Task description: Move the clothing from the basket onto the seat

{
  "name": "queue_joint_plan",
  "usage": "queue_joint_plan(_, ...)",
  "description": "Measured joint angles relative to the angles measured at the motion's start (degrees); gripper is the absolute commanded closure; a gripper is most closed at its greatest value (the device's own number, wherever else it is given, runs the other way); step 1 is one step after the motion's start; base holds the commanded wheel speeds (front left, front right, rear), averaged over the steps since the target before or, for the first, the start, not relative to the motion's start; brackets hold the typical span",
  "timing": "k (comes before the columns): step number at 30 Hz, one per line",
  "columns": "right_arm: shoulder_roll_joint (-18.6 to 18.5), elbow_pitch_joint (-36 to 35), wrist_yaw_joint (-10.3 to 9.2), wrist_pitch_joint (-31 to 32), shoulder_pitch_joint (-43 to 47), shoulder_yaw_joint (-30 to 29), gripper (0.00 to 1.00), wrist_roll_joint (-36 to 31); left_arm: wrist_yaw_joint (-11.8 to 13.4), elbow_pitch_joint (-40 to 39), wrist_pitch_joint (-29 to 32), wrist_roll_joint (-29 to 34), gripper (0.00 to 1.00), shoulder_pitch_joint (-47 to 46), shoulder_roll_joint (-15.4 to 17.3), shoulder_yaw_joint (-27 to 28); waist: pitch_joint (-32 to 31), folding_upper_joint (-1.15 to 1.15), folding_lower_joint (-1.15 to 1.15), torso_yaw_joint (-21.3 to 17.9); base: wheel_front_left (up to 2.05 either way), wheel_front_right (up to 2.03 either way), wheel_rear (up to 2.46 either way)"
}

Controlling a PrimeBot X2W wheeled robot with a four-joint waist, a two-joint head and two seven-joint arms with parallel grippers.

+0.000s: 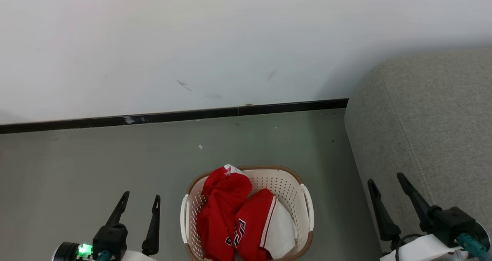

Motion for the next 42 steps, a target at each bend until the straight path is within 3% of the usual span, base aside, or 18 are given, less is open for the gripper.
queue_joint_plan(21,0.04,-5.10,0.00,0.00,-2.17,-1.35,0.00,0.66,-4.11,11.12,1.16,5.25,0.00,-12.89,-0.59,-7.13,9.94,0.00,0.00,-3.14,0.00,0.00,0.00)
queue_joint_plan(42,0.04,-8.67,0.00,-0.26,-12.30,-1.62,0.00,5.11,-5.05,20.50,2.66,9.90,0.00,-24.69,1.74,-8.88,23.09,0.00,-0.01,-9.16,0.00,0.00,0.00)
